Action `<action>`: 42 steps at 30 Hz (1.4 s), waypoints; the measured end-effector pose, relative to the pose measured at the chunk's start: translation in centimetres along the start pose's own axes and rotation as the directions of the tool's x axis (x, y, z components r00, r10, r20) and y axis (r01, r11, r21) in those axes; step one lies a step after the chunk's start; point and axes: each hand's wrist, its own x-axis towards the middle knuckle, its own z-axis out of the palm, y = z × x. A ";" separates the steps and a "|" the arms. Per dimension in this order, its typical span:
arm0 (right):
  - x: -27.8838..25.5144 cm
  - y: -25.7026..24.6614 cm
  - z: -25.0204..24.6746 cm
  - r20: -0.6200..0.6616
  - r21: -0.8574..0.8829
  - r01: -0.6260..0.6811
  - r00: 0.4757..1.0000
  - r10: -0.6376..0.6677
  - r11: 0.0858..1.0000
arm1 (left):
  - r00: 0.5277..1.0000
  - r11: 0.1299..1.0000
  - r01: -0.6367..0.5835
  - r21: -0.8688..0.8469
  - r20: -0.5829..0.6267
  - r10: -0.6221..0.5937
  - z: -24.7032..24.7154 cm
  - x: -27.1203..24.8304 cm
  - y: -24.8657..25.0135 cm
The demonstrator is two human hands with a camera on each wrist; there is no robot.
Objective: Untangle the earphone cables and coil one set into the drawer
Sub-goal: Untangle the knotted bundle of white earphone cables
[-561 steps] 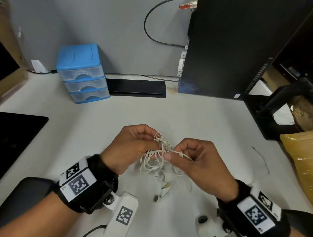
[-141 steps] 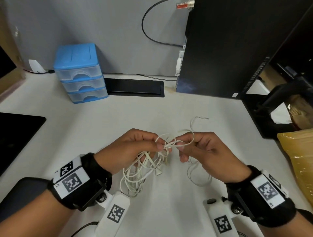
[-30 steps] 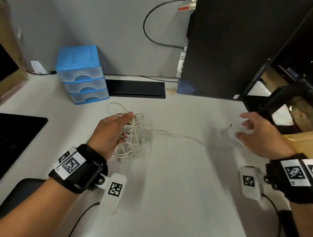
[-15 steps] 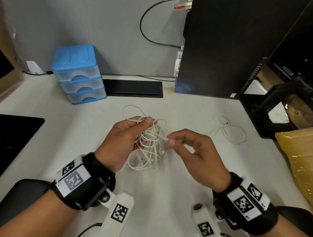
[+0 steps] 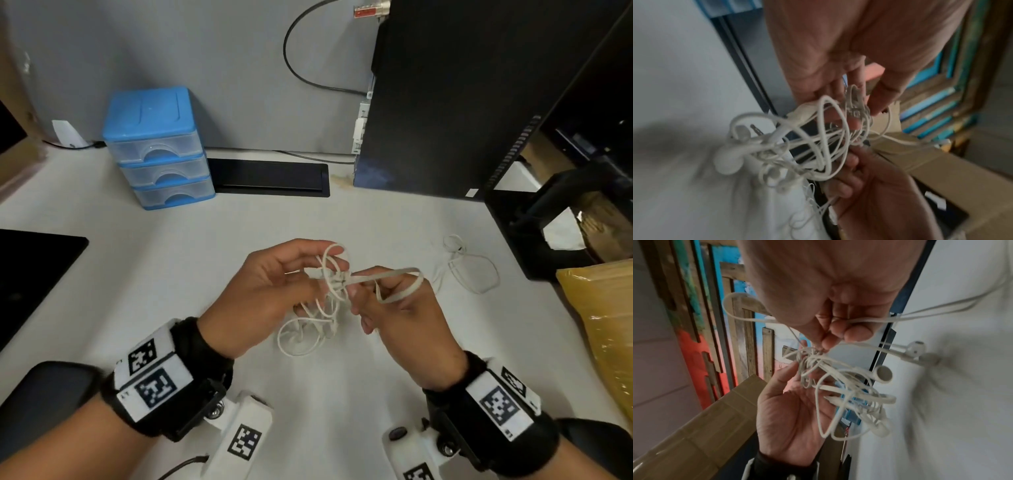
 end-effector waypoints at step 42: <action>-0.5 -0.3 0.4 0.084 0.147 -0.120 0.991 0.108 0.982 | 0.985 0.969 -0.164 0.183 0.086 0.150 0.6 -0.9 0.9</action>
